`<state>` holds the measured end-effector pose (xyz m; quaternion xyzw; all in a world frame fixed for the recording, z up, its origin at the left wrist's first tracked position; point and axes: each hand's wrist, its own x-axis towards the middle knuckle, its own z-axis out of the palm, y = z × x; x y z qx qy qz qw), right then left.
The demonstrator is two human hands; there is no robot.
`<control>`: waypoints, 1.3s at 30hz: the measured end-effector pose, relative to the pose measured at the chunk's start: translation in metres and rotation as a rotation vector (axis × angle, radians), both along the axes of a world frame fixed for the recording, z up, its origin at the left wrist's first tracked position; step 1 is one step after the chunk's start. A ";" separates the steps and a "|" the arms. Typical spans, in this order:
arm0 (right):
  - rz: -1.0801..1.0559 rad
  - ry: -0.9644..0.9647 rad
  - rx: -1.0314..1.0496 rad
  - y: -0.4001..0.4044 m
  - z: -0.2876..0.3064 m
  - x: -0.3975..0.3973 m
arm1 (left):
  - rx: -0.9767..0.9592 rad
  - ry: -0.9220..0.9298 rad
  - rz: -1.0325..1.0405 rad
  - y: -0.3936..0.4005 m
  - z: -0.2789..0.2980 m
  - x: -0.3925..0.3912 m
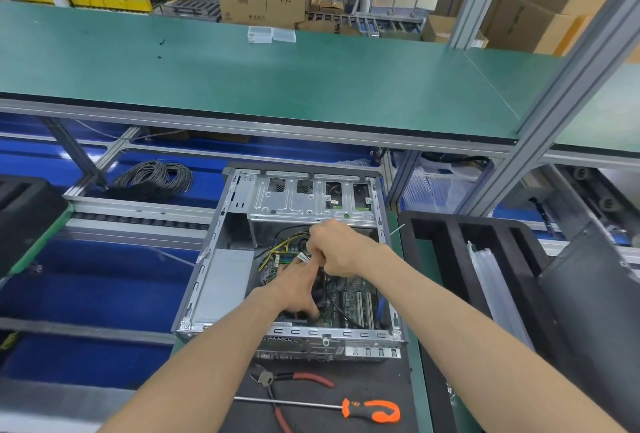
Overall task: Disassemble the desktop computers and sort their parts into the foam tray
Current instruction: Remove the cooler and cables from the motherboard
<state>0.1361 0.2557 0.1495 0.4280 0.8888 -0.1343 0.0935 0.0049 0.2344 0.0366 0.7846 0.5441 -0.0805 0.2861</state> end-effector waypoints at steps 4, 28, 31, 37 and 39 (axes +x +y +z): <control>-0.130 0.024 0.066 0.002 -0.002 -0.002 | -0.004 -0.008 0.021 0.002 -0.005 -0.001; 0.012 -0.035 0.020 0.004 0.001 0.000 | -0.026 -0.070 0.025 0.000 -0.005 -0.004; 0.020 0.018 0.026 0.005 0.002 0.004 | -0.032 -0.086 0.031 -0.001 -0.004 -0.004; -0.192 -0.028 0.064 0.008 -0.001 0.009 | -0.036 -0.096 0.046 0.000 -0.006 -0.003; -0.154 -0.006 0.042 0.005 0.000 0.005 | -0.033 -0.078 0.048 0.001 -0.008 -0.003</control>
